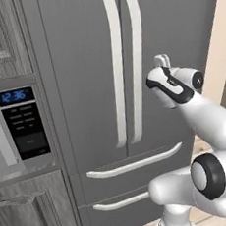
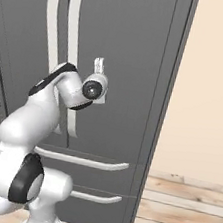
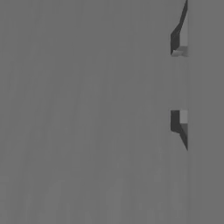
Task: Place the tupperware on the second highest shelf of the fridge. Make space for the tupperware among the existing items by rearranging them on the shelves if needed. Close the fridge door when finished.
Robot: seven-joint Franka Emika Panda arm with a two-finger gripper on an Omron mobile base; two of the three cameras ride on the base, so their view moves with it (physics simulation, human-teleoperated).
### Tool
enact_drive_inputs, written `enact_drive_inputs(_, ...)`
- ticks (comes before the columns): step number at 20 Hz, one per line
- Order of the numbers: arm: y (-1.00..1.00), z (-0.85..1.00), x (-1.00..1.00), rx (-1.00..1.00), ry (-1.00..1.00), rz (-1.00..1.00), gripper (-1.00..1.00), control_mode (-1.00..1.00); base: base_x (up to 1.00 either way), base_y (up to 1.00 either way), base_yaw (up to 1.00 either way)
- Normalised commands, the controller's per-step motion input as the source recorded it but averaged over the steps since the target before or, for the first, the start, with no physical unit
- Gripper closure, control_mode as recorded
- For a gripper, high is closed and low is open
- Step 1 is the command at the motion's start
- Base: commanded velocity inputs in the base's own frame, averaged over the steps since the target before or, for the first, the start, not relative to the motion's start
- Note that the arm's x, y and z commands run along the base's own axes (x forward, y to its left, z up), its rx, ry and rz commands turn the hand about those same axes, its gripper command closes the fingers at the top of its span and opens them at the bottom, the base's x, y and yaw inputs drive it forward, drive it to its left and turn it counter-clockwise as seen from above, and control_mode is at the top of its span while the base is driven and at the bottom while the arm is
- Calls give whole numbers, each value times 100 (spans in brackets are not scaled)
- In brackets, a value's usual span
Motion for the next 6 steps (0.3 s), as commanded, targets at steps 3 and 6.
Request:
enact_drive_inputs(3, 0, -5, 17, -3, 5, -12, -100, -100, 0, 0, 0)
enact_drive_inputs(6, 0, 0, 0, 0, 0, 0, -100, -100, 0, 0, 0)
